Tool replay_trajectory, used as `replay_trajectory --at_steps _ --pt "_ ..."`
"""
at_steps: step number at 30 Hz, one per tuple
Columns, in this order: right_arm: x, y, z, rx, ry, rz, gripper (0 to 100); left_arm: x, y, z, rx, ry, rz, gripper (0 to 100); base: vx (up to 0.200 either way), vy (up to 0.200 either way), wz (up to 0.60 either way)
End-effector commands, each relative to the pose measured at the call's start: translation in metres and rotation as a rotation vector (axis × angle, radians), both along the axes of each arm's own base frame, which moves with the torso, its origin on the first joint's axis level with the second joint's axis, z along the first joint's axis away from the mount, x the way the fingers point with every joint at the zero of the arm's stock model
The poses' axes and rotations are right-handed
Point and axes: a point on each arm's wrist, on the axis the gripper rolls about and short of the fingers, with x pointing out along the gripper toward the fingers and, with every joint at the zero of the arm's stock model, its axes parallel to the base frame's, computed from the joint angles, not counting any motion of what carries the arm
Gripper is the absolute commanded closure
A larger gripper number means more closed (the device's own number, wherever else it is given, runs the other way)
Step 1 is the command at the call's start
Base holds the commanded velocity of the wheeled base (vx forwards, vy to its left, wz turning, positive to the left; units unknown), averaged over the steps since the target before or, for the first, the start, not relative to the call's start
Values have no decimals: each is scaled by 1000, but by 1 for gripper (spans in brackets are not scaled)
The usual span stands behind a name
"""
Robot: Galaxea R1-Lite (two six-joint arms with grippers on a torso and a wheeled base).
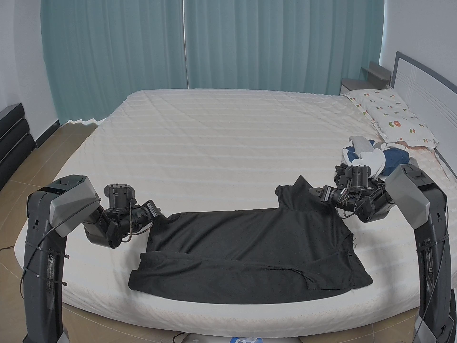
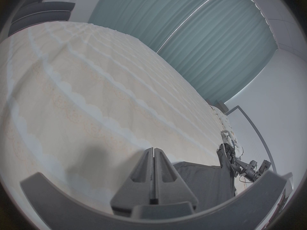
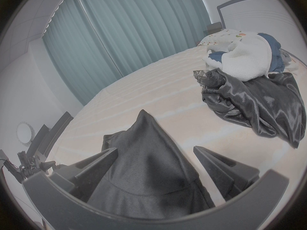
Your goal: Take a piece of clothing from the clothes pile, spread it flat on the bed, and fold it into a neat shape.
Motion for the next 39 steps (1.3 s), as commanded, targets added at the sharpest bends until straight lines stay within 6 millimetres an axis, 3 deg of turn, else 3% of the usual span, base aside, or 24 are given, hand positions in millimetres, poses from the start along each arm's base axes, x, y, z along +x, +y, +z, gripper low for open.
replay_trajectory --at_steps 1,7,8,18,27,39 --pt "6 0 -16 -4 13 -6 0 -1 1 0 -1 4 0 100 0 0 0" --pt "7 -2 -22 -4 27 -11 0 -1 1 0 -1 3 2 100 0 0 0" --pt "8 -2 -21 -4 26 -11 100 -1 1 0 -1 3 2 100 0 0 0" --pt "7 -7 -18 1 16 -30 100 0 1 1 2 -7 5 100 0 0 0" --pt "1 -19 5 13 -8 -53 100 0 2 4 -27 -6 23 100 0 0 0" --pt "-3 -29 5 21 -22 -74 100 1 6 7 -19 -19 51 100 0 0 0"
